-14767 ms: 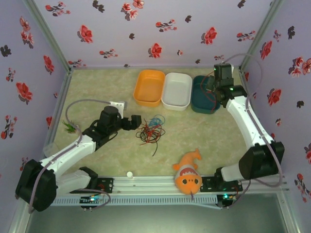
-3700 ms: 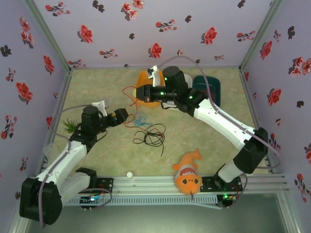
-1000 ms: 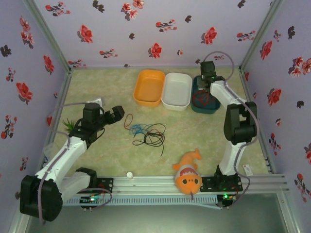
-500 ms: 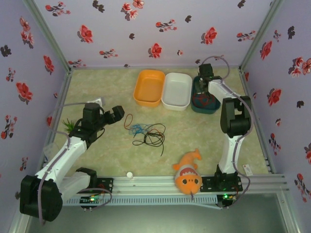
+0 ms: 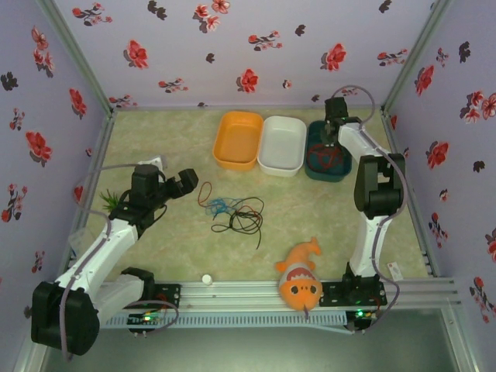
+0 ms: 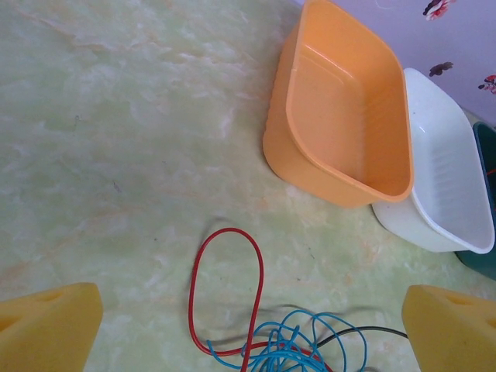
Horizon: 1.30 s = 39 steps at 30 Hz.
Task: Untangle the cables
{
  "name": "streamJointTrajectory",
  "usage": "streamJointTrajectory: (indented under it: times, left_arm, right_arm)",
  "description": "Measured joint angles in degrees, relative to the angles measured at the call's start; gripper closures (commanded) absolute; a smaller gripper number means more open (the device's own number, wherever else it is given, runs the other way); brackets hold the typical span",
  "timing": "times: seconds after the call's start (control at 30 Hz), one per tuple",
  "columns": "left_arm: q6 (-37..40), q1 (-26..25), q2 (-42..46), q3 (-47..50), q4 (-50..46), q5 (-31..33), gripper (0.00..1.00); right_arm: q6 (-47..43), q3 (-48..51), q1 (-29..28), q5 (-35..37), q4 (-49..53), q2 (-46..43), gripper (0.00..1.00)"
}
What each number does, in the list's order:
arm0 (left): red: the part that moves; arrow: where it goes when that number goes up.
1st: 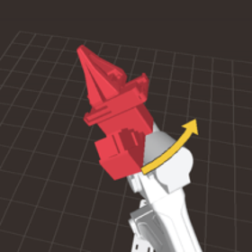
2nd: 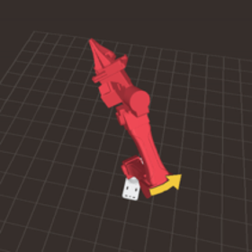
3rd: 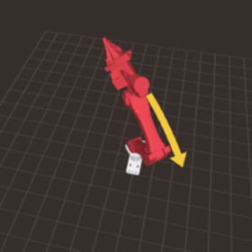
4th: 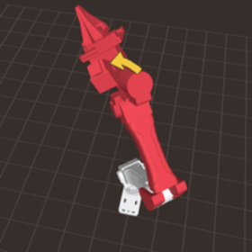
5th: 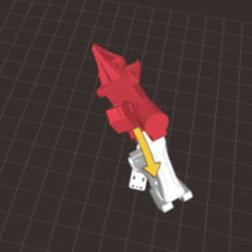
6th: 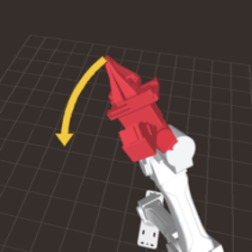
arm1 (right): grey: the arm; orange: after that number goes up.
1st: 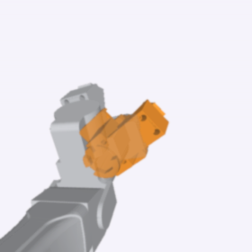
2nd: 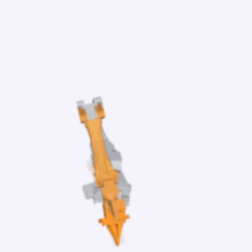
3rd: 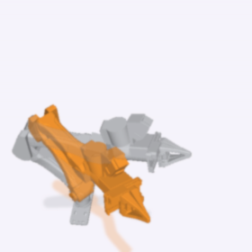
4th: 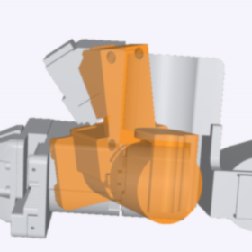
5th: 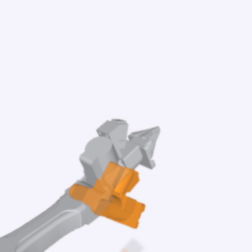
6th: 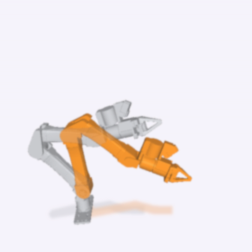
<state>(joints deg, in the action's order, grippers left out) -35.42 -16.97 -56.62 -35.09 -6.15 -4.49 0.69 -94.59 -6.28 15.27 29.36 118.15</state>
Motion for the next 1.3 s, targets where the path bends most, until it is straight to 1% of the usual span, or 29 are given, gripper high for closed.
streamJointTrajectory:
  times: [0.1, 0.27, 0.43, 0.53, 0.67, 0.77, 0.8, 0.87, 0.97, 1.07, 1.17, 1.23, 1.3]
  left_arm:
    - [0.0, 0.0, 0.0, 0.0, -0.02, 0.0, 0.0]
    - [0.0, 0.0, 0.02, 0.0, -0.37, 0.0, 0.0]
    - [-0.24, 0.0, 0.02, -0.04, -0.76, 0.0, 0.0]
    - [-0.44, 0.0, -0.11, -0.76, -2.45, 0.0, 0.0]
    - [-0.63, 0.0, -2.01, -3.21, -4.61, 0.0, 0.0]
    - [-1.55, 0.07, -4.72, -5.27, -6.86, 0.04, 0.0]
    - [-1.95, 0.2, -5.86, -5.81, -7.63, 0.07, 0.0]
    - [-2.58, 0.52, -7.85, -6.32, -8.61, 0.28, 0.0]
    - [-3.85, 1.22, -10.45, -6.36, -10.1, 0.76, 0.0]
    - [-5.29, 1.95, -11.76, -6.34, -11.26, 1.75, 0.0]
    - [-6.73, 2.69, -11.89, -6.01, -11.74, 2.69, 0.0]
    - [-7.56, 3.06, -11.89, -5.55, -11.8, 3.3, 0.0]
    - [-8.0, 3.26, -11.78, -4.85, -11.91, 3.74, 0.0]
  right_arm:
    - [0.5, -1.22, 0.02, -0.02, 0.96, 0.0, 0.61]
    - [1.29, -2.54, 0.02, -0.09, 2.27, -0.22, 0.55]
    - [3.76, -2.47, 0.02, -1.2, 4.66, -3.06, 0.54]
    - [6.91, -0.42, -0.2, -3.69, 5.31, -8.22, 0.56]
    - [11.82, 4.81, -1.88, -8.46, 5.05, -18.05, 0.57]
    - [15.45, 8.79, -5.81, -12.2, 4.37, -24.09, 0.58]
    - [16.79, 9.92, -8.15, -13.42, 4.24, -25.62, 0.58]
    - [18.78, 11.19, -12.57, -15.15, 3.82, -26.77, 0.58]
    - [21.22, 11.85, -19.65, -16.79, 3.63, -26.21, 0.58]
    - [23.65, 11.54, -26.29, -18.21, 3.5, -23.82, 0.58]
    - [25.55, 8.63, -32.04, -19.26, 3.74, -18.32, 0.56]
    - [26.38, 5.92, -34.91, -19.56, 3.91, -13.9, 0.55]
    - [26.84, 2.67, -37.0, -19.82, 4.55, -9.46, 0.51]
